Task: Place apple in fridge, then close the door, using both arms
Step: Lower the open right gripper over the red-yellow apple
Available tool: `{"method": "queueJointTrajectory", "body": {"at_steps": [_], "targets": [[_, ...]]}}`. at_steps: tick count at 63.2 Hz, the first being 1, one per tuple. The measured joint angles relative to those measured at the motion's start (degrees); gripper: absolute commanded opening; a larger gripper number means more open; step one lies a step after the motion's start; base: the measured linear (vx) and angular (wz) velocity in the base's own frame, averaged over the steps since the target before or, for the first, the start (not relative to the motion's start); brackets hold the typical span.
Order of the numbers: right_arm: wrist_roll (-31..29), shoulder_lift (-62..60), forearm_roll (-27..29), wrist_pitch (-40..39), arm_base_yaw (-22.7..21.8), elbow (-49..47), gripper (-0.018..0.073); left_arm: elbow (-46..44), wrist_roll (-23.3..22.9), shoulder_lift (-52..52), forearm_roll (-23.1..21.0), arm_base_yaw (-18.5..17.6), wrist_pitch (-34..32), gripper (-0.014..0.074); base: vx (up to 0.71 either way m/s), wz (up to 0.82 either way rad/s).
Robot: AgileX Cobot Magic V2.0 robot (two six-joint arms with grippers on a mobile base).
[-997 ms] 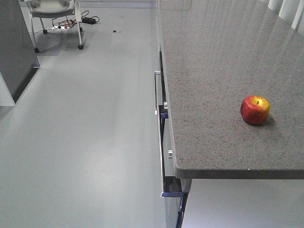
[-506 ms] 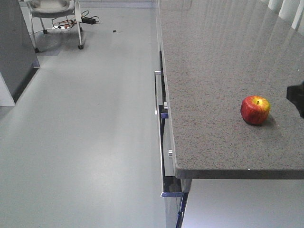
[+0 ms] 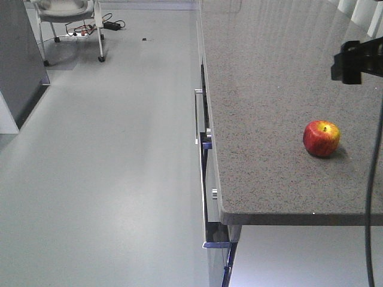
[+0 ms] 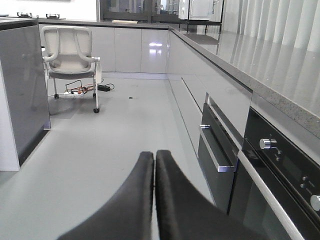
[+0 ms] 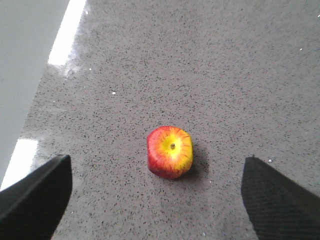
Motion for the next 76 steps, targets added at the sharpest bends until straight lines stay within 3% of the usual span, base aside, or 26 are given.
{"method": "queueJointTrajectory", "body": {"at_steps": [12,30,76], "targets": [[0.62,8.80,0.00,2.56,-0.07,-5.64,0.0636,0.00,0.00,0.00,0.00,0.00,0.00,-0.0006,0.00,0.00],[1.71,16.91,0.04,2.96,-2.59,-6.25,0.0627,0.00,0.00,0.00,0.00,0.00,0.00,-0.0006,0.00,0.00],[1.71,25.87,-0.19,-1.93,-2.65,-6.50,0.0606,0.00,0.00,0.00,0.00,0.00,0.00,-0.0006,0.00,0.00]]}}
